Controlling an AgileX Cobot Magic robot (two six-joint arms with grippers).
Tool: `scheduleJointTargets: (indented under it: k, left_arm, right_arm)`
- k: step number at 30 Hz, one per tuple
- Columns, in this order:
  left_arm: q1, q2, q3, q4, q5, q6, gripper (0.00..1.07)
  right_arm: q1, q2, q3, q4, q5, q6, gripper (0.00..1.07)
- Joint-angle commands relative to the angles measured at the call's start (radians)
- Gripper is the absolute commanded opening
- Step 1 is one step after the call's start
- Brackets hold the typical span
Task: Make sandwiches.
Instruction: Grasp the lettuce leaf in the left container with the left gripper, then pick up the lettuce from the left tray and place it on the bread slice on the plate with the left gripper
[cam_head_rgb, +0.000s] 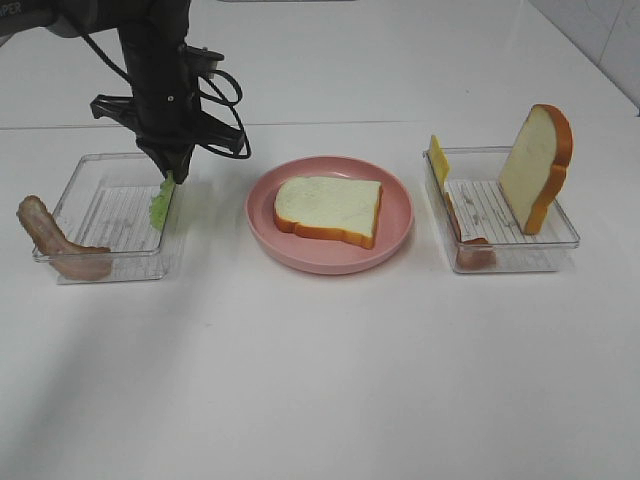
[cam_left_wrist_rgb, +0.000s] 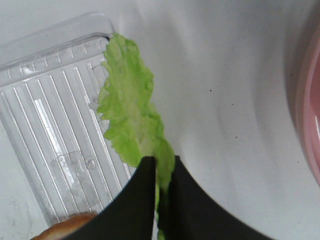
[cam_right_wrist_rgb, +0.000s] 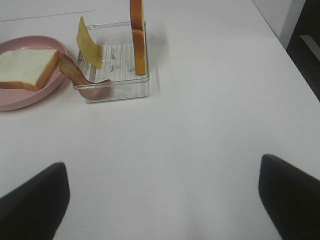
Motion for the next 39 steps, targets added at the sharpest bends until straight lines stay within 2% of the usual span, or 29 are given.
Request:
scheduleJointTargets:
  k: [1, 2, 4, 10, 20, 26, 28, 31, 33, 34, 35, 36, 39]
  left_arm:
    - [-0.002, -0.001, 0.006, 0.005, 0.035, -0.012, 0.08]
    - [-0.002, -0.001, 0.006, 0.005, 0.048, -0.023, 0.03]
    - [-0.002, -0.001, 0.006, 0.006, 0.067, -0.027, 0.0]
    - [-0.002, -0.012, -0.007, 0.01, 0.105, -0.028, 0.0]
    - [-0.002, -0.192, -0.007, 0.021, 0.101, -0.049, 0.0]
    - [-0.048, -0.277, -0.007, -0.04, 0.08, -0.056, 0.0]
    - [-0.088, -0.272, -0.007, -0.119, 0.016, -0.056, 0.0]
    - [-0.096, -0.266, -0.007, -0.16, -0.01, -0.056, 0.0]
    - [-0.113, -0.229, -0.006, -0.359, -0.105, -0.027, 0.0]
    - [-0.113, -0.229, -0.006, -0.359, -0.105, -0.027, 0.0]
    - [-0.116, -0.217, -0.006, -0.413, -0.126, -0.013, 0.0]
    - [-0.116, -0.191, -0.006, -0.513, -0.15, 0.027, 0.0]
    - [-0.116, -0.175, -0.006, -0.566, -0.156, 0.059, 0.0]
  right_arm:
    - [-0.001, -0.031, 0.0, -0.008, -0.007, -0.001, 0.96]
    - [-0.001, -0.031, 0.0, -0.008, -0.007, -0.001, 0.96]
    - [-0.001, -0.031, 0.0, -0.008, -0.007, -0.001, 0.96]
    - [-0.001, -0.031, 0.0, -0.008, -0.007, -0.001, 0.96]
    - [-0.001, -0.031, 0.0, -0.008, -0.007, -0.001, 0.96]
    - [-0.001, -0.031, 0.0, -0.008, -0.007, -0.001, 0.96]
    - [-0.001, -0.031, 0.0, -0.008, -0.007, -0.001, 0.96]
    - [-0.001, -0.031, 0.0, -0.008, -0.007, -0.001, 0.96]
    - [-0.001, -0.031, 0.0, -0.008, -0.007, -0.001, 0.96]
    - [-0.001, -0.031, 0.0, -0.008, -0.007, -0.001, 0.96]
    - [-0.001, -0.031, 0.0, -0.008, -0.007, -0.001, 0.96]
    - [-0.001, -0.031, 0.0, -0.008, -0.007, -0.001, 0.96]
    - [-0.001, -0.031, 0.0, -0.008, -0.007, -0.001, 0.96]
